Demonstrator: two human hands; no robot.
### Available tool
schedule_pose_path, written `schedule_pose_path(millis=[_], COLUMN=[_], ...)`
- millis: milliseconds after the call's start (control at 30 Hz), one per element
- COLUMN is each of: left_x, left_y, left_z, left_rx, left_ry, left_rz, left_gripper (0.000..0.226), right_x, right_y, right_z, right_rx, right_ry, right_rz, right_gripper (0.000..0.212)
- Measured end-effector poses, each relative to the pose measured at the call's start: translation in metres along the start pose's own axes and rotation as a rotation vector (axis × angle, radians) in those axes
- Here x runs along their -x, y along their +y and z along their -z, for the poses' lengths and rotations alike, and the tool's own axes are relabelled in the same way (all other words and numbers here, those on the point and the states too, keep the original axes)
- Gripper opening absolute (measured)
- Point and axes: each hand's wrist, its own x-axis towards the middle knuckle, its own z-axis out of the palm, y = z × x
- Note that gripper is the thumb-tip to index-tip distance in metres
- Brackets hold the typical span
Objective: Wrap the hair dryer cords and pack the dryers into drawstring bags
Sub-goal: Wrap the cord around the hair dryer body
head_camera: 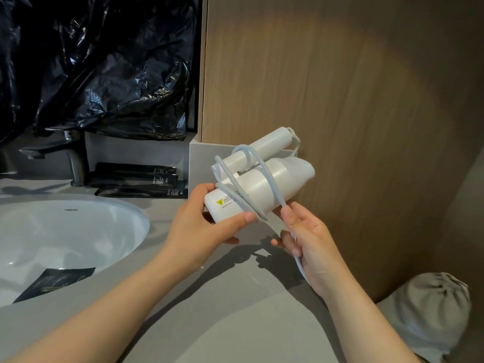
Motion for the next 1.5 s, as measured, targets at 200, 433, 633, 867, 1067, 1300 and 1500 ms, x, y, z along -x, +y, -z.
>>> schedule_pose_path(millis=[200, 433, 633, 867, 1067, 1300, 1500], left_x=[-0.0039, -0.0067, -0.0018, -0.0011, -0.0026, -0.0039, -0.0005], left_y=[-0.0042, -0.0006, -0.0030, -0.0079, -0.0058, -0.0060, -0.0039], left_z=[0.0033, 0.0007, -0.0002, 0.0026, 0.0024, 0.0060, 0.0024], left_rx=[0.422, 0.423, 0.099, -0.204, 0.102, 0.340, 0.406], left_ry=[-0.106, -0.131, -0.018, 0.081, 0.035, 0.006, -0.122], left_rz=[0.233, 0.239, 0.021, -0.107, 0.067, 0.178, 0.243], left_gripper=[0.045, 0.048, 0.086, 0.074, 0.059, 0.065, 0.058], right_x=[0.0001, 0.0006, 0.0018, 0.0017, 0.0042, 0.0027, -0.0003], right_y=[-0.0016, -0.0041, -0.0040, -0.0055, -0.0082, -0.0060, -0.0019], right_z=[0.0021, -0.0010, -0.0014, -0.0013, -0.0032, -0.0037, -0.0041], right_rx=[-0.019, -0.104, -0.117, -0.128, -0.109, -0.023, -0.035], right_ry=[-0.017, 0.007, 0.026, 0.059, 0.052, 0.099, 0.055], right_rz=[0.021, 0.016, -0.012, -0.030, -0.030, -0.038, -0.236], right_gripper=[0.057, 0.045, 0.045, 0.048, 0.042, 0.041, 0.064])
